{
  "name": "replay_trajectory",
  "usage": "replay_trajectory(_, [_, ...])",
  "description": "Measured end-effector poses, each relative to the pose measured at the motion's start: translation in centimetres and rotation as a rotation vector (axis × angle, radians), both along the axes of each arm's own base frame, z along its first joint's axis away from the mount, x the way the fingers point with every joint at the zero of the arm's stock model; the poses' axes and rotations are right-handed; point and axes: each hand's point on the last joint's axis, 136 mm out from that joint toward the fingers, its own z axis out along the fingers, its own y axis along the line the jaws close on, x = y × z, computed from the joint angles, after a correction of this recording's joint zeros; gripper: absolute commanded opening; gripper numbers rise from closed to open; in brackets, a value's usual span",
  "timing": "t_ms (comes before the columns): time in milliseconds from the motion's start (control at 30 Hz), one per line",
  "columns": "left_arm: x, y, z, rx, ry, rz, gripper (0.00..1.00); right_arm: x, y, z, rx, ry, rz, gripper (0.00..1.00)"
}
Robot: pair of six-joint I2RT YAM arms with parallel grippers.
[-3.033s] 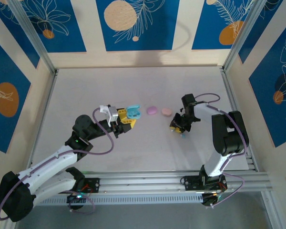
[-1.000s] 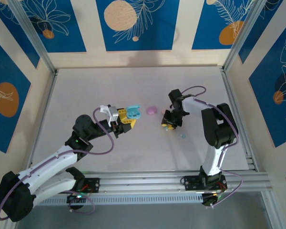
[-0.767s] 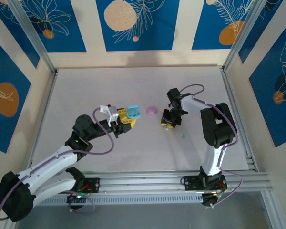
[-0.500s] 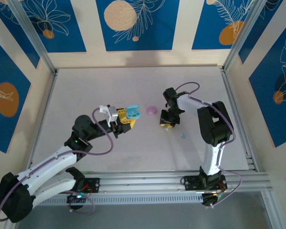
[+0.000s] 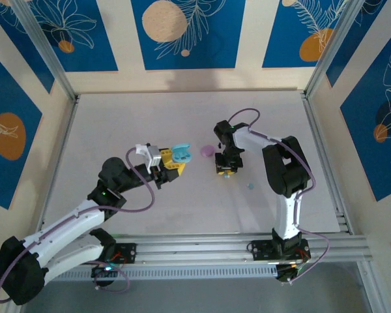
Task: Insert wireless bluetooth earbuds into charging case
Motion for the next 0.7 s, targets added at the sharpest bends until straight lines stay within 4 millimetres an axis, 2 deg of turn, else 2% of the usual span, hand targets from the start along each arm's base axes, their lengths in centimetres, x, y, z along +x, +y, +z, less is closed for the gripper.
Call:
replay_trajectory(567, [-0.09,0.2,0.28,-0.006,-0.007,0.007,0.37,-0.87,-0.46,0.06,-0.033,0.032,0.059,0.27])
replay_trajectory(700, [-0.08,0.2,0.28,-0.006,-0.007,0.007,0.37,-0.85,-0.49,0.02,-0.033,0.032,0.057,0.23])
